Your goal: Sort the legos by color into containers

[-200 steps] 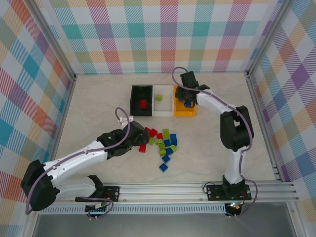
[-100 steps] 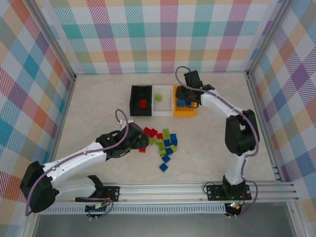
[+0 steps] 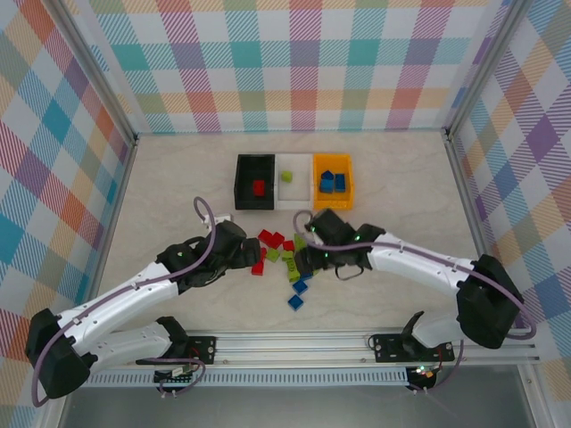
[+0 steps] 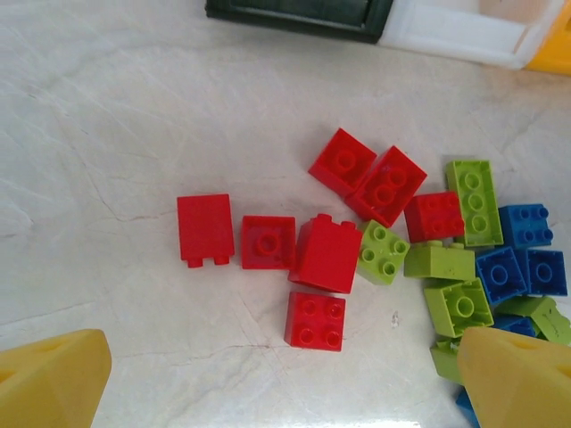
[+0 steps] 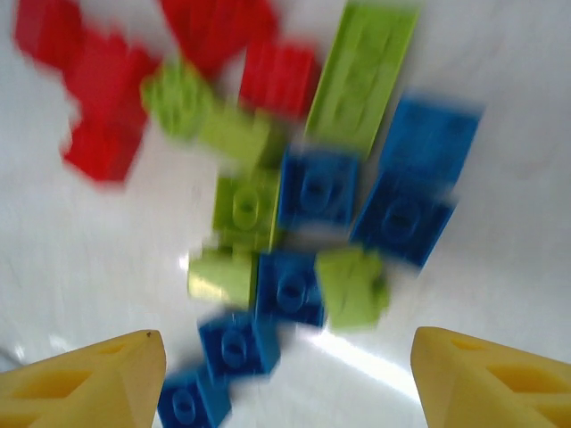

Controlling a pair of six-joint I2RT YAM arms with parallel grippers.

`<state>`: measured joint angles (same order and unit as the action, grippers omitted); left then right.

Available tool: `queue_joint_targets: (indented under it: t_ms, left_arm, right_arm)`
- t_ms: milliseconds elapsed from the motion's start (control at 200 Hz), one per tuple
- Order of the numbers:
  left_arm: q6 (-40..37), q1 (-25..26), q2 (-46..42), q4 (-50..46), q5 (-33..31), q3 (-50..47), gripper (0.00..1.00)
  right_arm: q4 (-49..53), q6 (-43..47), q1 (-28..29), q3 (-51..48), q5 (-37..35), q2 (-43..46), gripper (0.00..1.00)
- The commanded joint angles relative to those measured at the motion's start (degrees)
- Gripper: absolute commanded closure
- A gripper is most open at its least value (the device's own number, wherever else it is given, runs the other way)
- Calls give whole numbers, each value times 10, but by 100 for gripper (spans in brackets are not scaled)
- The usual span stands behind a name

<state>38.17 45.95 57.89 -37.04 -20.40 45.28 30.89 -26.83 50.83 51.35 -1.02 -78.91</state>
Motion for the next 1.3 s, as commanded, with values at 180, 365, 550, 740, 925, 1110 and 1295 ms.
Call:
queue_joint_targets:
  t_ms: [180, 365, 550, 740, 925, 1110, 1295]
  left_arm:
    - [4, -9, -9, -29, -20, 10, 0]
    - [9, -11, -12, -34, -18, 2, 0]
    - [9, -13, -20, -41, -25, 3, 0]
    - [8, -19, -30, -48, -30, 6, 0]
    - [7, -23, -34, -50, -32, 6, 0]
    - [6, -26, -34, -51, -29, 5, 0]
    - [7, -27, -34, -49, -24, 2, 0]
  right_arm:
    - [37, -4, 103, 9, 2, -52, 28]
    - [24, 13, 135, 49, -9, -124, 32]
    - [23, 20, 153, 73, -10, -169, 34]
    - [41, 11, 173, 85, -31, -193, 37]
    - [47, 10, 180, 78, -48, -193, 38]
    - [50, 17, 193, 90, -70, -217, 47]
    - [42, 15, 195, 81, -81, -201, 61]
